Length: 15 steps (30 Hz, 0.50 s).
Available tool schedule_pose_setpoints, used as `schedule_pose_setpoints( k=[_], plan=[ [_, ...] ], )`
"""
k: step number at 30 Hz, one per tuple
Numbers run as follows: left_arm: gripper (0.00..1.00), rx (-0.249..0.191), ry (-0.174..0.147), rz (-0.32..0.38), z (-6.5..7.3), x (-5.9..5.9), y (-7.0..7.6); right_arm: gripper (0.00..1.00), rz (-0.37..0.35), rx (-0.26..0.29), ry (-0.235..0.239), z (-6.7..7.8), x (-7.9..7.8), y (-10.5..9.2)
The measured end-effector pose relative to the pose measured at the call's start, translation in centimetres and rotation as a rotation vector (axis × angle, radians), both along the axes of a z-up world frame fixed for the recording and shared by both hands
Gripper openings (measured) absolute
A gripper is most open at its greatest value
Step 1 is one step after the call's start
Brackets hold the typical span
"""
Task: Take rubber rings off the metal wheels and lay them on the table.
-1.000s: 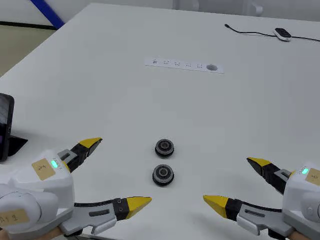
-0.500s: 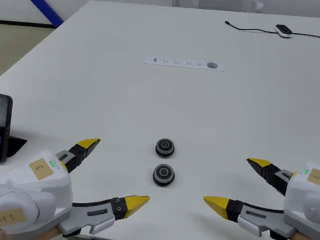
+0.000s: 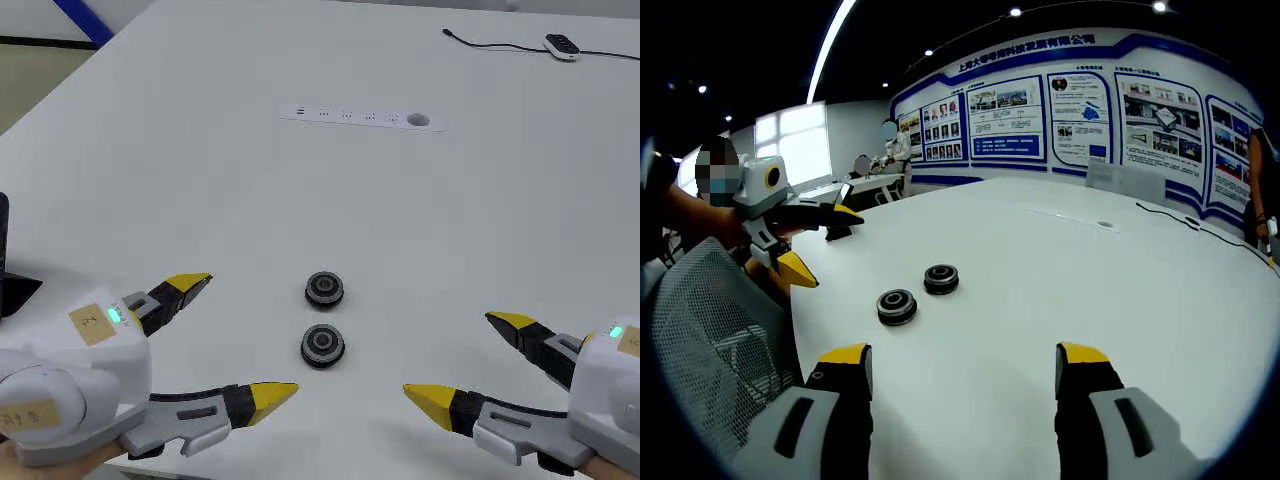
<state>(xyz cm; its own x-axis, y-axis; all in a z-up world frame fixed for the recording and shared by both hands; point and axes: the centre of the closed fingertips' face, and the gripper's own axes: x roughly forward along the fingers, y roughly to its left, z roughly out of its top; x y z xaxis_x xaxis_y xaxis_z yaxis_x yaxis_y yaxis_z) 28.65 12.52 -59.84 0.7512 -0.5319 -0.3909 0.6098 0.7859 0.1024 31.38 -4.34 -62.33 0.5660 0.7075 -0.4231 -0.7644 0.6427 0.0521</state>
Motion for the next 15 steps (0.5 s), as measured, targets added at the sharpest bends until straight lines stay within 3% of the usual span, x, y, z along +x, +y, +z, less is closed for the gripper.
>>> schedule_pose_setpoints(
  k=[15],
  plan=[
    [0.56,0.04,0.017,-0.107,-1.0,1.3,-2.4,0.71,-0.011,0.029,0.022,0.2,0.0,0.1]
  ],
)
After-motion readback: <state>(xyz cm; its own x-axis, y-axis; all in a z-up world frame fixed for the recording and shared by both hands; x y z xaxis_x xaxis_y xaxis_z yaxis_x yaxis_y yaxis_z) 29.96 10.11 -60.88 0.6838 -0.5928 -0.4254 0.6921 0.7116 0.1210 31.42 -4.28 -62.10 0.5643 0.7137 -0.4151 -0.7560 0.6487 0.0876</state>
